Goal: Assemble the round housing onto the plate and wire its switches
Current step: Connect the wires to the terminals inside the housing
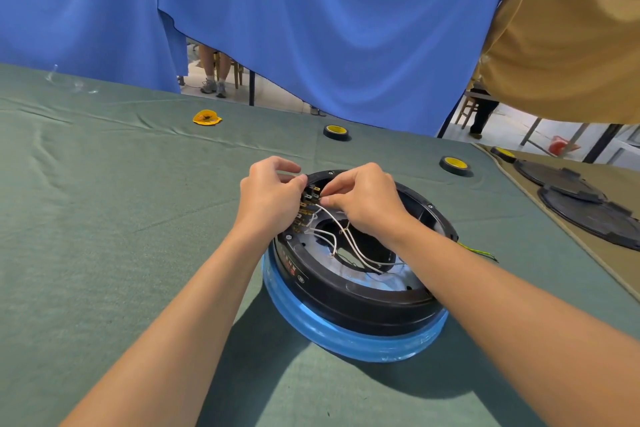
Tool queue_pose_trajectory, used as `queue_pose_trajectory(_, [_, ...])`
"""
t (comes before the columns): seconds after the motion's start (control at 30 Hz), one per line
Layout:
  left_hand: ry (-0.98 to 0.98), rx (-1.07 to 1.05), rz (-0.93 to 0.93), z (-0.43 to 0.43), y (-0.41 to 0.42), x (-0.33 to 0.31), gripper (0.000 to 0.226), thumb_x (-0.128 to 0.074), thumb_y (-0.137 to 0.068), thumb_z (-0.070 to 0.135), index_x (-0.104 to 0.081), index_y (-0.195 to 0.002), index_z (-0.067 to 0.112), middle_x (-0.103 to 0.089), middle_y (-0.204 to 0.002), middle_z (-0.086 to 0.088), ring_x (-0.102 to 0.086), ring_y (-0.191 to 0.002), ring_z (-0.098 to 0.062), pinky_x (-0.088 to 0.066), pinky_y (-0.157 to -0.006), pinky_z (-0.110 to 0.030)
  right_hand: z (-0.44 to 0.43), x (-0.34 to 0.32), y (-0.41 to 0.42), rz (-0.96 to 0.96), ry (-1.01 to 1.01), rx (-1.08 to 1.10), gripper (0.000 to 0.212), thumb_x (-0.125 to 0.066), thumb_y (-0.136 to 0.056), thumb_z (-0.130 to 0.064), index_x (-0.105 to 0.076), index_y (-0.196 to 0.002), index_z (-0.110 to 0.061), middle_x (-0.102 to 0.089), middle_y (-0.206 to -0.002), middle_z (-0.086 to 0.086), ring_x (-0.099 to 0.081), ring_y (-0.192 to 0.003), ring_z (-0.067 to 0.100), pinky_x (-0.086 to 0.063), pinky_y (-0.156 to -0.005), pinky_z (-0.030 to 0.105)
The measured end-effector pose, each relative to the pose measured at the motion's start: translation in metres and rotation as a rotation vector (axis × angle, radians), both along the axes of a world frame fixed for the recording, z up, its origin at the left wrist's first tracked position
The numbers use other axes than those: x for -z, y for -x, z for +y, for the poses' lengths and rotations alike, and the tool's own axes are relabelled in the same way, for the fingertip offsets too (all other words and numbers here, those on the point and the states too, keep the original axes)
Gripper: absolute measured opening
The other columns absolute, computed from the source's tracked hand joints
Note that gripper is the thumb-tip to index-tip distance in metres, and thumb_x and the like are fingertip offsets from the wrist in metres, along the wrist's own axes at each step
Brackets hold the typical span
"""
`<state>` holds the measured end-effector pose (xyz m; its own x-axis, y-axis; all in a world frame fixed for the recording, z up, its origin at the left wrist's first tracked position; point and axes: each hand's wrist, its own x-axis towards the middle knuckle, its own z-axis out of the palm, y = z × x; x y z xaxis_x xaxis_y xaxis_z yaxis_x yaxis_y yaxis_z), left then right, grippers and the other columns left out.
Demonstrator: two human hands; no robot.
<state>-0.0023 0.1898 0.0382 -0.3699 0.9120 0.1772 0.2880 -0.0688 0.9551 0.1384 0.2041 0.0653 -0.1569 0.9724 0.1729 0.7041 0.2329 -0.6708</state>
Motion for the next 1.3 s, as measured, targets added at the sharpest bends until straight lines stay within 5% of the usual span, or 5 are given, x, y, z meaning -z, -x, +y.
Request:
queue_pose_trajectory(0.53, [-0.011,0.006,-0.033,0.000,0.001,0.001,0.018,-0.069,-0.090,0.019,-0.066,-0.108,0.020,-0.073,-0.094,0.003,-0.067,-0.084,-0.017,-0.049,-0.069,-0.028,-0.004,0.002,0.005,0.043,-0.009,0.046,0.007,-0.079,-0.080,-0.018,-0.076,-0.084,-0.023,-0.073,-0.089,-0.002,-0.065,-0.099,0.017,-0.054,-0.091,0.042])
queue_pose_trajectory(0.73, [-0.009,0.022,-0.061,0.001,0.002,0.002,0.027,-0.069,-0.091,0.019,-0.061,-0.117,0.023,-0.071,-0.092,0.008,-0.065,-0.079,-0.016,-0.045,-0.060,-0.026,-0.004,0.001,0.007,0.058,-0.022,0.110,0.034,-0.082,-0.077,-0.021,-0.051,-0.091,-0.021,-0.072,-0.079,-0.006,-0.066,-0.093,0.017,-0.052,-0.087,0.044])
queue_pose_trajectory(1.0, [-0.003,0.013,-0.023,0.001,0.003,0.001,0.031,-0.068,-0.091,0.020,-0.060,-0.119,0.028,-0.067,-0.083,0.015,-0.064,-0.076,-0.012,-0.042,-0.048,-0.016,-0.001,0.005,0.009,-0.088,-0.130,0.073,0.040,-0.080,-0.079,-0.024,-0.040,-0.080,-0.030,-0.067,-0.077,-0.010,-0.065,-0.086,0.017,-0.052,-0.080,0.041])
queue_pose_trajectory(1.3, [-0.020,0.009,0.007,0.001,0.002,0.001,0.036,-0.067,-0.091,0.017,-0.060,-0.124,0.028,-0.068,-0.082,0.014,-0.067,-0.085,-0.017,-0.049,-0.060,-0.025,0.001,0.003,0.008,-0.136,-0.186,-0.010,0.034,-0.078,-0.080,-0.019,-0.044,-0.081,-0.026,-0.068,-0.079,-0.005,-0.065,-0.083,0.019,-0.052,-0.080,0.043])
